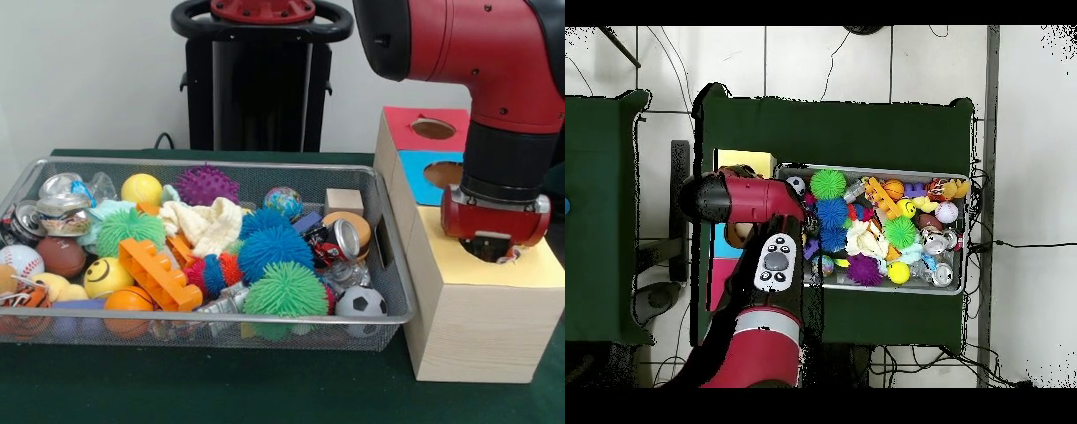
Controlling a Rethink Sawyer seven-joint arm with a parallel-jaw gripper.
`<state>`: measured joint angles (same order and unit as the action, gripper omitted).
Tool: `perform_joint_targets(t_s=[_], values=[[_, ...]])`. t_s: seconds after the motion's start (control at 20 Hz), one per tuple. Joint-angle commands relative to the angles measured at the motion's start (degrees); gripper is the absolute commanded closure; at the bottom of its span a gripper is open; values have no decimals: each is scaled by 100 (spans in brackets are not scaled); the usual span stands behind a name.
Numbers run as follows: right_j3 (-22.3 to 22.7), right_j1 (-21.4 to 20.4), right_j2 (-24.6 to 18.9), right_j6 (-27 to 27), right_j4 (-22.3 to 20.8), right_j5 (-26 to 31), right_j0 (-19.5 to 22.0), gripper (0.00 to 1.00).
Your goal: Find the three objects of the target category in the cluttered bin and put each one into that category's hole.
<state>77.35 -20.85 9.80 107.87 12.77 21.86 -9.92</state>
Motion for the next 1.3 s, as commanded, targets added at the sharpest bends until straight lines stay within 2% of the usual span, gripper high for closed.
perform_joint_targets(t_s=[0.05,0.2,0.3,0.65,0.9,1.3], values=[[1095,109,-664,338,-303,353,240,100],[1147,-330,-574,260,-290,812,186,100],[1103,-474,-581,223,-252,1082,193,100],[775,-538,-699,152,-203,1374,279,100],[713,-639,-758,153,-195,1536,299,100],[569,-1118,-591,189,-234,2129,203,100]])
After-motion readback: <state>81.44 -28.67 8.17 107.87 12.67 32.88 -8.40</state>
